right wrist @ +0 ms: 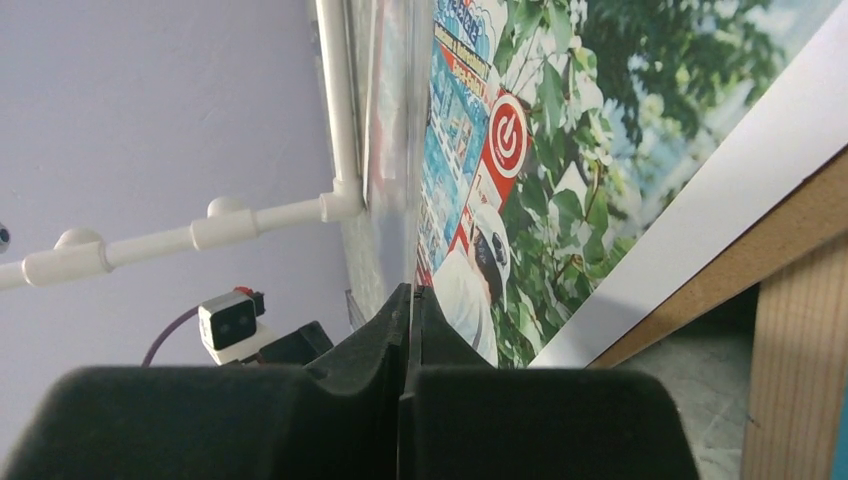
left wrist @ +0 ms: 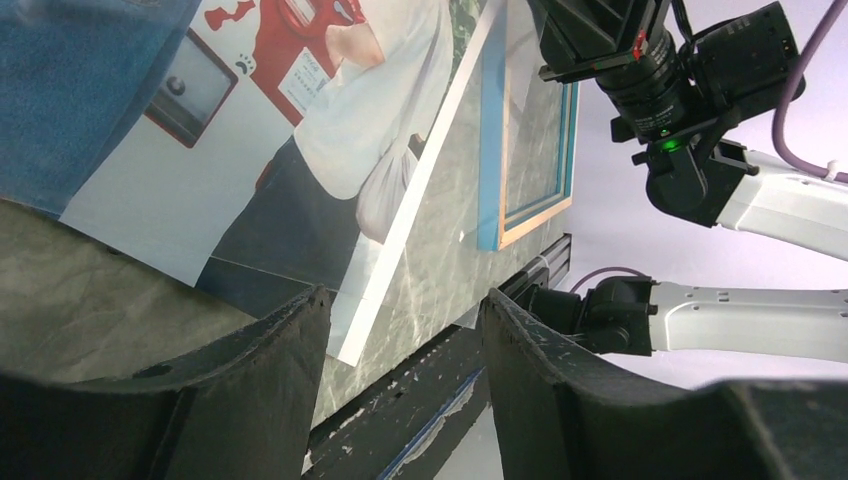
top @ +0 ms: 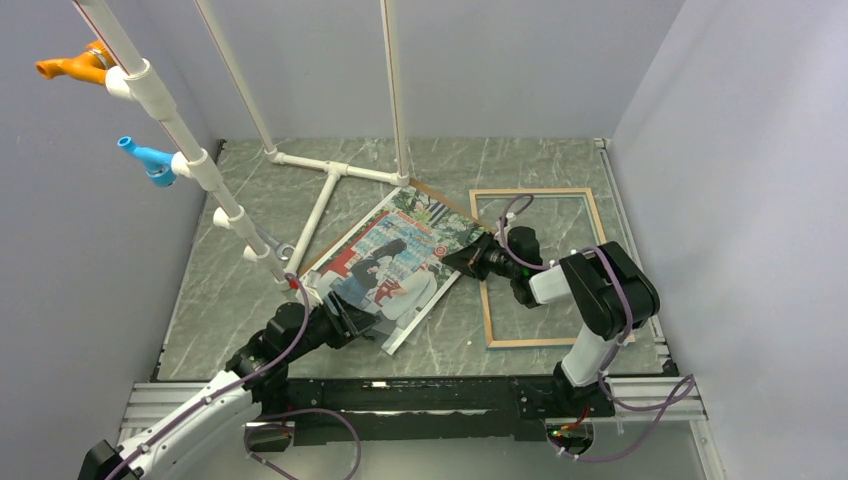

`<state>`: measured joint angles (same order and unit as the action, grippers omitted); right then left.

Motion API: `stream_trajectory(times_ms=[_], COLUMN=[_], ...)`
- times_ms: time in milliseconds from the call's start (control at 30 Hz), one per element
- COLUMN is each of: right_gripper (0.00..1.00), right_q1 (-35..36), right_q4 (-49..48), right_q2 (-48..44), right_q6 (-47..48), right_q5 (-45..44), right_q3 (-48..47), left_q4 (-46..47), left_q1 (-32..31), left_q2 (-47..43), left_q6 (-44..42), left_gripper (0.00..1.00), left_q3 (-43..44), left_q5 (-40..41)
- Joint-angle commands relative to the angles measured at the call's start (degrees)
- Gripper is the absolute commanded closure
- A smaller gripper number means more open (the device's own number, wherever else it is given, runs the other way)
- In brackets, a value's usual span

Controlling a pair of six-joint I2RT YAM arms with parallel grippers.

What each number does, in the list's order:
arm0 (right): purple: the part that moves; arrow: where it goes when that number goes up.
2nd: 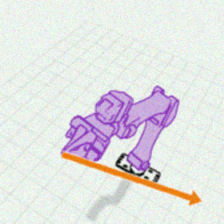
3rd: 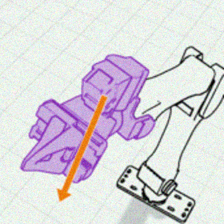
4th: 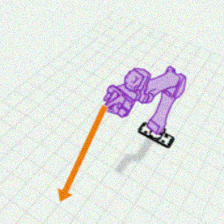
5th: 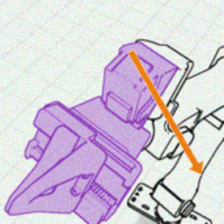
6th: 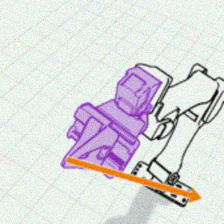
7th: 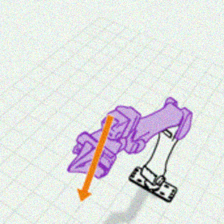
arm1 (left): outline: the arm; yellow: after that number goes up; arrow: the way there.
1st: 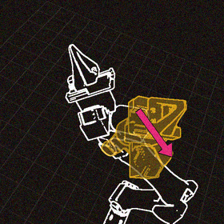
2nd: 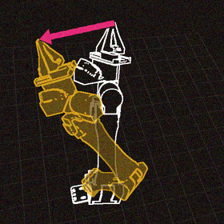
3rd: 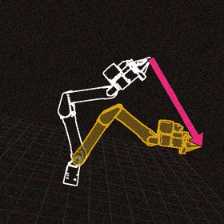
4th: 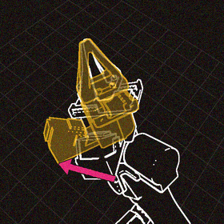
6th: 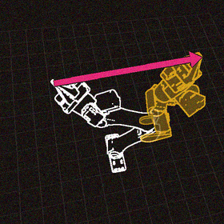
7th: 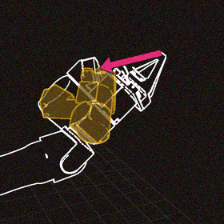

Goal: Put the photo into the frame

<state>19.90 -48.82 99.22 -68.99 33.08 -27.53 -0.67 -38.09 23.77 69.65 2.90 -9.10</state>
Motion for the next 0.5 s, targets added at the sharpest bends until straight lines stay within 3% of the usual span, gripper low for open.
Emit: stream_trajectory(times_ms=[0, 233, 467], right_gripper=[1.00, 1.00, 1.00], right_q1=[-0.31, -0.41, -1.00], right_q4=[0.99, 17.57, 47.42], right_q2=[-4.52, -19.21, -41.24], right_q6=[1.40, 6.58, 16.02], right_q5=[-1.29, -4.77, -14.81], right_q3=[-0.20, -0.27, -7.72], left_q4=[-2.45, -6.85, -10.50], left_q1=[-0.05, -0.03, -0.12], left_q2=[-1.60, -3.44, 0.90], left_q6=[-1.12, -4.74, -12.04], left_gripper=[0.37, 0.26, 0.15], left_q3=[2.46, 6.17, 12.62], left_q5=[0.08, -0.19, -2.17])
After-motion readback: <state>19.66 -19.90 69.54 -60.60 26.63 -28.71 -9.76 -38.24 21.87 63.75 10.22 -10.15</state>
